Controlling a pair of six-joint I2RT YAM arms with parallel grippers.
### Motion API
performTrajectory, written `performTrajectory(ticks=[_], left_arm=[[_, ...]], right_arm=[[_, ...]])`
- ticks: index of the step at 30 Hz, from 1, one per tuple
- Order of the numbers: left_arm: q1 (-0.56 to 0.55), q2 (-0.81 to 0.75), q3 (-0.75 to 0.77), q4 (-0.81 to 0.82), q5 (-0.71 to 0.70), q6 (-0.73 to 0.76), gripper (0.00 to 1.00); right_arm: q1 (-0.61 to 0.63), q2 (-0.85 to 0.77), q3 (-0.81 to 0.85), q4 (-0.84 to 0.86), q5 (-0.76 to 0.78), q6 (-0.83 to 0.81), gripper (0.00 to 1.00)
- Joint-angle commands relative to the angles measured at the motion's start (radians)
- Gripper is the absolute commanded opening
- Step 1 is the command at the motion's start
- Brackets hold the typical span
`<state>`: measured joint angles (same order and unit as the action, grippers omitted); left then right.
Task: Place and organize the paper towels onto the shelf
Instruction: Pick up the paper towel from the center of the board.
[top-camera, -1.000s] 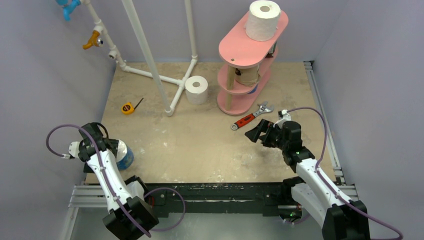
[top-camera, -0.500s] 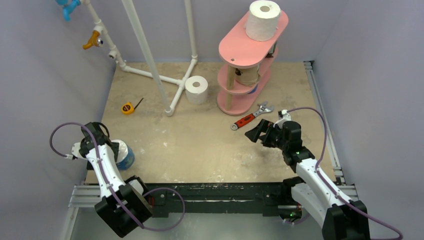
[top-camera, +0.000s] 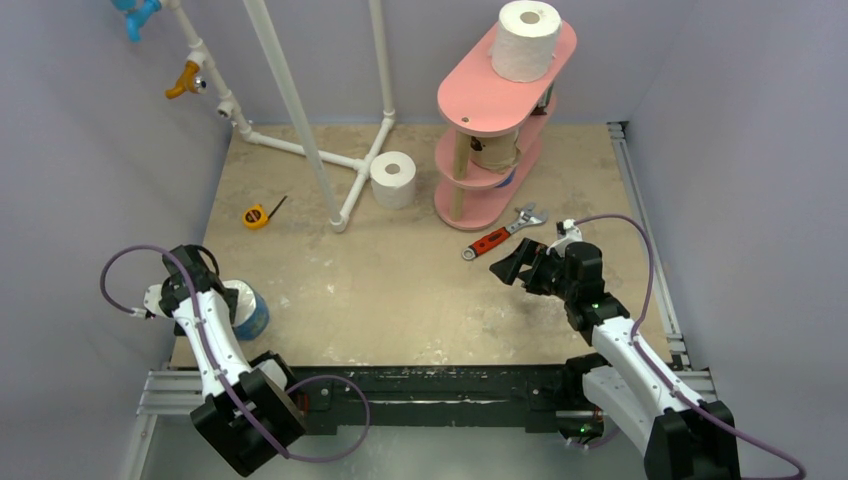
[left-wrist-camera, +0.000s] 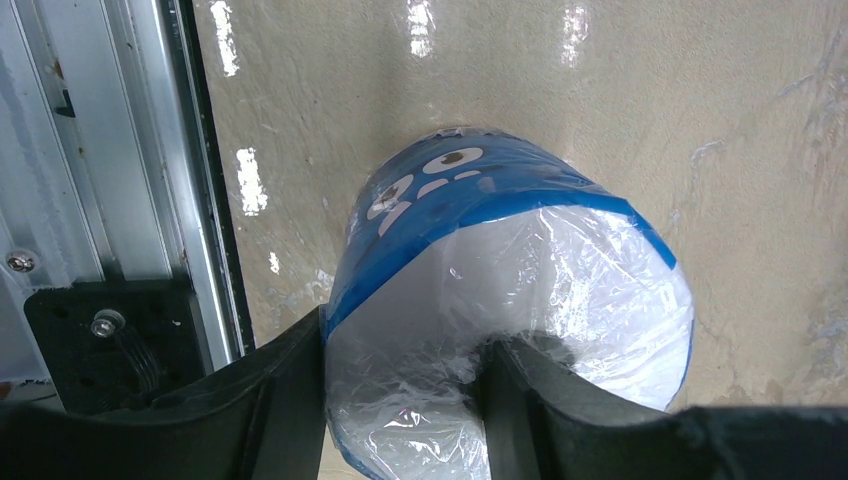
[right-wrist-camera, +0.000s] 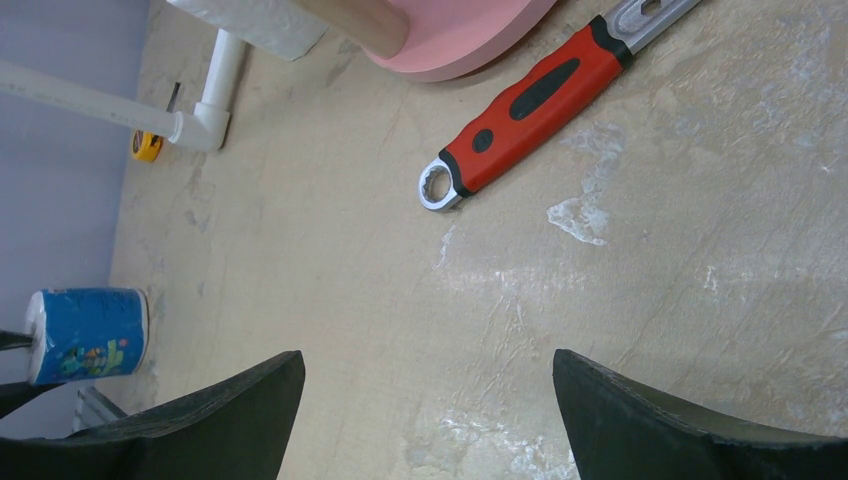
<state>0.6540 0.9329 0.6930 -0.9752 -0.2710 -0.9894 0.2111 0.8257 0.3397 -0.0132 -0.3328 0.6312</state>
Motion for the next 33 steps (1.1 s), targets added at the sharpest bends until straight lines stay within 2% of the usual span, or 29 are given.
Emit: performTrajectory(ticks=[1,7,10,15,24,33], left_arm=[[0.0,-0.033,-0.025,0.037,0.062,0.05,0.32],[-0.023,-0.134,0.031,-0.01,0.091,0.094,0.28],[-0.084,-0.194,0.072,-0.054,0.072,0.089,0.25],[-0.165,-0.305,0.113,-0.077,0.116,0.063,0.17],[-0.42,-0.411,0.202,-0.114,0.154,0.015,0.15],[-0.591,-0.407,0.243,-0.109,0.23,0.064,0.16]], right_arm=[[0.005,0.001,-0.002,0.042,-0.004,-0.013,0.97],[0.004,0.01,-0.003,0.048,-0.001,-0.012,0.96],[0.005,0.02,-0.004,0.056,0.0,-0.01,0.96],[0.004,0.037,-0.001,0.059,-0.003,-0.011,0.96],[0.005,0.03,-0.004,0.058,0.012,-0.013,0.96],[0.005,0.037,0.003,0.051,0.037,-0.016,0.96]])
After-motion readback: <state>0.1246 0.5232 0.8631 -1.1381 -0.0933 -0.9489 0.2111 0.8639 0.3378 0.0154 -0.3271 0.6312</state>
